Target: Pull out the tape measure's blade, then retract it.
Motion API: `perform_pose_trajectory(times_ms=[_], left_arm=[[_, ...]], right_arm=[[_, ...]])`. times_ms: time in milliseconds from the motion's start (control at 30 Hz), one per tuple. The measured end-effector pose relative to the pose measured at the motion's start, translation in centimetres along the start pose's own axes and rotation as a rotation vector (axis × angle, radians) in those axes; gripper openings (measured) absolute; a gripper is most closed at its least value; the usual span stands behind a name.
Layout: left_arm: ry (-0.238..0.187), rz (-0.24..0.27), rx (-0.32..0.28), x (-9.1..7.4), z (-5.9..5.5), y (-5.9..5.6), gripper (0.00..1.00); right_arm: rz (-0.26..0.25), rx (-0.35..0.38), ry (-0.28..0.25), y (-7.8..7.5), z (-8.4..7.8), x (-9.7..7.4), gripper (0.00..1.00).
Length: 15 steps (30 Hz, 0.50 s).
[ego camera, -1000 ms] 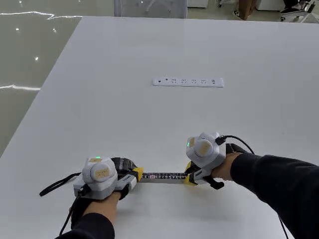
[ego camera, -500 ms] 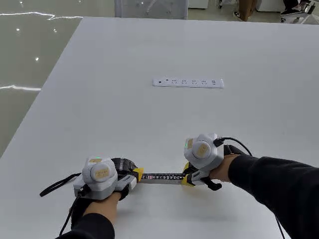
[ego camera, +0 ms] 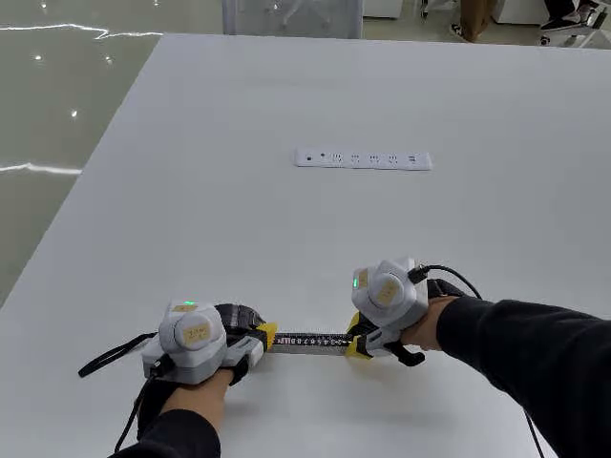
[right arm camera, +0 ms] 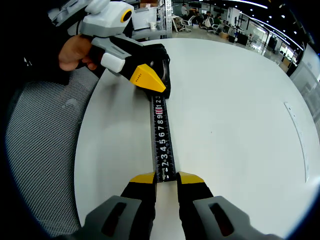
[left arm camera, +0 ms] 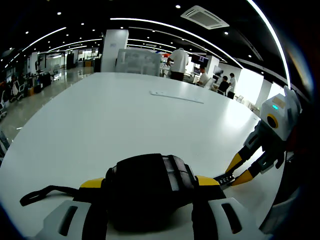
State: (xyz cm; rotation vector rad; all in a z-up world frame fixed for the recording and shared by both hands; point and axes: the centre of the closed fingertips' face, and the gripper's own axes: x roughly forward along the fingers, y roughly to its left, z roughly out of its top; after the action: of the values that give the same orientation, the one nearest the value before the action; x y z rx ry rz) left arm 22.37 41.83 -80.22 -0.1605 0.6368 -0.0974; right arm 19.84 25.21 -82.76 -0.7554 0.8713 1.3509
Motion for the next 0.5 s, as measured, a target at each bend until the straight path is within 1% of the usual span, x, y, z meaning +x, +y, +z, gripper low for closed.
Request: perform_pose_trajectory(times_ms=[33,167,267,500], left_arm=[[-0.002,-0.002,0.002,-0.01,0.01,-0.01,0.64],[-0.002,-0.008,-0.002,-0.13,-0.03,-0.06,0.64],[-0.002,-0.01,-0.001,-0.14,-0.03,-0.06,0.64],[0.004,-0.022,-0.006,-0.22,-0.04,-0.07,0.64]], right_arm=[[0.0,0.014,-0.001,0.01,0.0,0.04,0.12],[0.002,0.015,-0.011,0.01,0.16,0.14,0.12],[0.003,0.03,-0.017,0.04,0.23,0.2,0.12],[0.01,0.027,-0.027,0.07,0.65,0.43,0.12]])
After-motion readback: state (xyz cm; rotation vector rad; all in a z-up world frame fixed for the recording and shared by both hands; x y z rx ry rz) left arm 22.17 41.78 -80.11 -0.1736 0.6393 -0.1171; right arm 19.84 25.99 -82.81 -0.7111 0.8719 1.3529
